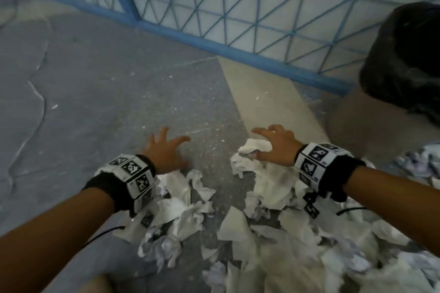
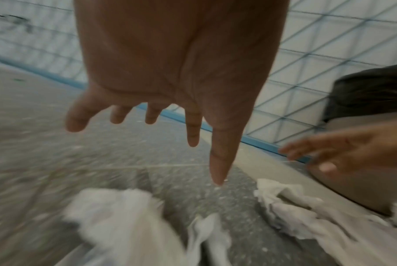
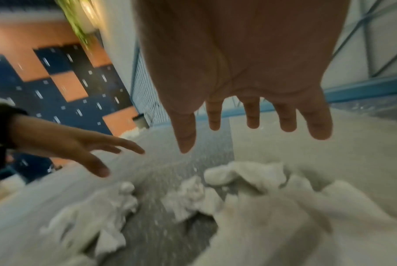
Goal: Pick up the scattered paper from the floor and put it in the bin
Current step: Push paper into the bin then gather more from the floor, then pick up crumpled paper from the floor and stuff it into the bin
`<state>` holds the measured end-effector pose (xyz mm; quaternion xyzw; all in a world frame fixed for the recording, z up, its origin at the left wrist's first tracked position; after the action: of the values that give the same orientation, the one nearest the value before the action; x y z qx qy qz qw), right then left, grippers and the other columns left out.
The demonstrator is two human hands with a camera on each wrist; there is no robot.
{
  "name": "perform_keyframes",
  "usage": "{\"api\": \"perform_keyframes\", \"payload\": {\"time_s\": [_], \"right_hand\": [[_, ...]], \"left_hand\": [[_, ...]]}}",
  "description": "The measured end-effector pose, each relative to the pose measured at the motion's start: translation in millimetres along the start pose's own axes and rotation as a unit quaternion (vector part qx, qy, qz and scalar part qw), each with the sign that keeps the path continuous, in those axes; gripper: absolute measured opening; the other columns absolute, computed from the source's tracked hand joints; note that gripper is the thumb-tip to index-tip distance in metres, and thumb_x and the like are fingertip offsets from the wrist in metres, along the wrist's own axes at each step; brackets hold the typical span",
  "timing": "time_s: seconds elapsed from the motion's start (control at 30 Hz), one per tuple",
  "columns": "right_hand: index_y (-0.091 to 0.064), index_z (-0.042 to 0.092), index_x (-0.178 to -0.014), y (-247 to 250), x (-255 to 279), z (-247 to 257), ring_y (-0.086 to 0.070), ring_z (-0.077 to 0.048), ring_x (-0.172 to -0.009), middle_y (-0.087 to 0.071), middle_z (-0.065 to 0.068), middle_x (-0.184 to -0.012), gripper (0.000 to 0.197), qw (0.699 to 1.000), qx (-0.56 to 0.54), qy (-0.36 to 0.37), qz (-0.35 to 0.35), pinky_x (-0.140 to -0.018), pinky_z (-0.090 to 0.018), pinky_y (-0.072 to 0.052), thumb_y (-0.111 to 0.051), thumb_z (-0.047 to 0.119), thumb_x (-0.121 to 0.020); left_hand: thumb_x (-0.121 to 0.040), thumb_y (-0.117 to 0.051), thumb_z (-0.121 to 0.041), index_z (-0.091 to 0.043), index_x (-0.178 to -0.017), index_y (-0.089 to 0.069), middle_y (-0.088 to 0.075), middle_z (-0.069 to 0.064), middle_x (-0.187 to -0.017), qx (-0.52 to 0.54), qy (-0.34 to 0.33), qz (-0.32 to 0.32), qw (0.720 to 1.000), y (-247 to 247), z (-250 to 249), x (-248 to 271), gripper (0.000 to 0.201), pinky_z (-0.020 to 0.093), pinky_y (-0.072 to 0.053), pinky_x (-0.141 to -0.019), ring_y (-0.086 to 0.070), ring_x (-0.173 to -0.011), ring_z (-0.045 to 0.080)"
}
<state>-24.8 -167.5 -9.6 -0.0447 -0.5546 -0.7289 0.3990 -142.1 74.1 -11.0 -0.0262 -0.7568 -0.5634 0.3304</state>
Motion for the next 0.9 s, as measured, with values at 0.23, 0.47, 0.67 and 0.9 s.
{"api": "perform_keyframes", "payload": {"time_s": [0.23,0.47,0.67,0.9], "right_hand": [[-0.009,0.039,-0.145,-59,-21,26,-0.004,-0.032,-0.146,-0.002,-0.012,-0.157,0.086,0.987,0.118,0.061,0.085,-0.120,-0.045,-0.012,-0.059,0.057,-0.078],[-0.045,0.017,-0.129,-82,-5,56,-0.033,-0.038,-0.130,-0.031,-0.017,-0.142,0.039,0.959,0.226,0.156,0.066,-0.106,-0.043,-0.031,-0.048,0.015,-0.090],[-0.062,0.005,-0.115,-18,3,44,-0.051,-0.031,-0.114,-0.056,-0.017,-0.120,0.031,0.987,0.013,0.152,-0.048,-0.097,-0.033,-0.037,-0.054,0.002,-0.085],[-0.059,0.005,-0.117,-63,39,94,-0.044,-0.034,-0.114,-0.053,-0.021,-0.119,0.034,0.963,0.027,0.270,0.002,-0.091,-0.034,-0.031,-0.049,-0.001,-0.086]], "left_hand": [[-0.065,-0.079,-0.046,-0.041,-0.144,-0.012,0.008,0.012,-0.158,0.205,0.077,0.080,0.972,-50,23,21,0.104,0.053,-0.025,-0.115,0.003,-0.147,0.033],[-0.079,-0.068,-0.027,-0.022,-0.123,-0.049,-0.031,0.013,-0.141,0.139,0.009,-0.019,0.990,-69,-30,15,0.048,0.042,-0.039,-0.104,-0.041,-0.125,0.037],[-0.082,-0.064,-0.009,-0.004,-0.103,-0.063,-0.062,0.012,-0.107,0.267,-0.030,-0.126,0.955,-28,-23,27,0.022,0.023,-0.037,-0.074,-0.058,-0.096,0.025],[-0.085,-0.061,-0.008,0.001,-0.111,-0.059,-0.061,0.022,-0.111,0.259,0.101,-0.184,0.943,-19,69,54,0.027,0.026,-0.034,-0.073,-0.057,-0.101,0.033]]}}
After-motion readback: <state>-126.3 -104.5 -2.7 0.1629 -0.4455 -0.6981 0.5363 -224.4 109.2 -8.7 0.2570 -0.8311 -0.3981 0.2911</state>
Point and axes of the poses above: each hand's wrist, its own x-axis away from the middle knuckle, its own y-axis out of the back of the hand, z = x × y, the point moved 6 cm from there along -x, towards the middle knuckle
